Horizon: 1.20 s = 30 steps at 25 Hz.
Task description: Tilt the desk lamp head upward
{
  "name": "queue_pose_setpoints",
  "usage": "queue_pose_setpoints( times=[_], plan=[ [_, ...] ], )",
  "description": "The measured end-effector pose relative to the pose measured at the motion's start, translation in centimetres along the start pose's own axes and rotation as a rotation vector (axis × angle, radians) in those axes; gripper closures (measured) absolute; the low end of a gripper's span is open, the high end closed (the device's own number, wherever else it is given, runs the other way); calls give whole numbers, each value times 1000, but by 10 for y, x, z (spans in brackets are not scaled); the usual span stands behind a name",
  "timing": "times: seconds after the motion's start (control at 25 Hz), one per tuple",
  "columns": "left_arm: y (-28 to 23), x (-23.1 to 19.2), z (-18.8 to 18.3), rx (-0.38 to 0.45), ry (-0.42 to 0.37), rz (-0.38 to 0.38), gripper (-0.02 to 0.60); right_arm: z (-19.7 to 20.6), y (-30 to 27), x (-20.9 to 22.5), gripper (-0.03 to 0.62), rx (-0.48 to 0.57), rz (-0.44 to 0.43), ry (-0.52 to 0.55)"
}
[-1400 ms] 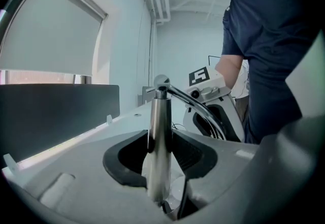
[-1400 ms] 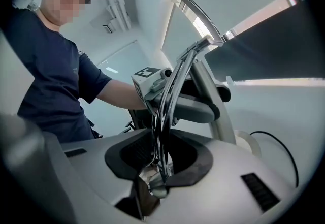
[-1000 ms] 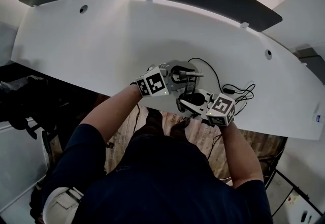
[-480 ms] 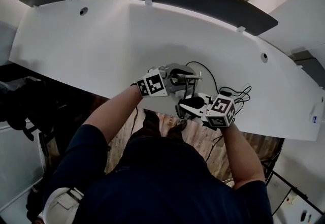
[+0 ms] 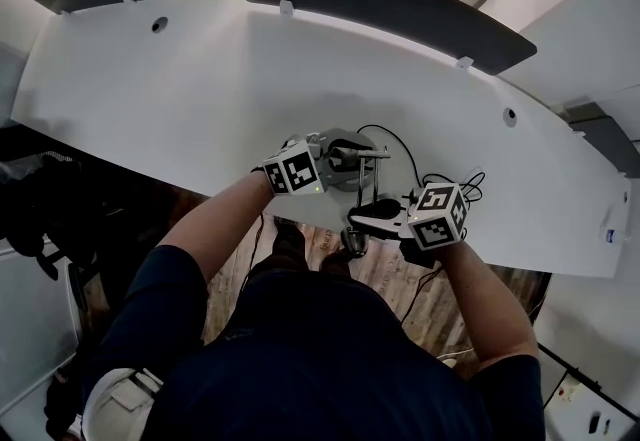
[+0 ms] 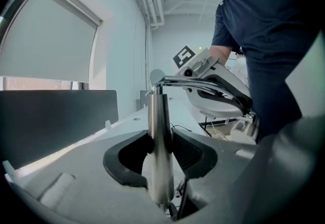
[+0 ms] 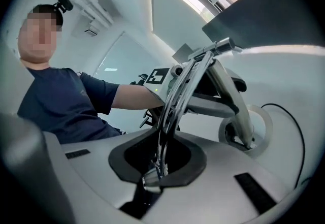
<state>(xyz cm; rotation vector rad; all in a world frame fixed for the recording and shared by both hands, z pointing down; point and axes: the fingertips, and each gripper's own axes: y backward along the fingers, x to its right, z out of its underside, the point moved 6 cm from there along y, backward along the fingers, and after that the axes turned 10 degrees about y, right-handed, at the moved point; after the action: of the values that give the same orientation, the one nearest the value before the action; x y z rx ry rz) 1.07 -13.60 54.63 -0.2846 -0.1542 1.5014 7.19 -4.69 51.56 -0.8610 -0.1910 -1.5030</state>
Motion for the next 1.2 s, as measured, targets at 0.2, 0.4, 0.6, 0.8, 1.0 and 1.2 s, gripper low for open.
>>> queue_pose_setpoints(
  times=[0.2,0.4,0.6,0.8,1.0,1.2],
  plan=[
    [-1,0,3,-2,-12,-8,433,-9,7,-11,556,7,-88,-102],
    [1,2,0,-16,-16,-8,433,-23,15,-23,544,71,-162,-177],
    [0,2,1,-37,-18,-18,433,-23,17,-23,553,108,-194,-314],
    [0,4,3,-59,-33,-35,433,-35,23,-30,549,152,-242,-404],
    [-2,7,2,-72,-64,-45,433,-42,27,-34,546,125,-264,-423],
    [-4,9,0,-70,-81,-48,433,-55,32,-36,539,129,-290,-435]
  ],
)
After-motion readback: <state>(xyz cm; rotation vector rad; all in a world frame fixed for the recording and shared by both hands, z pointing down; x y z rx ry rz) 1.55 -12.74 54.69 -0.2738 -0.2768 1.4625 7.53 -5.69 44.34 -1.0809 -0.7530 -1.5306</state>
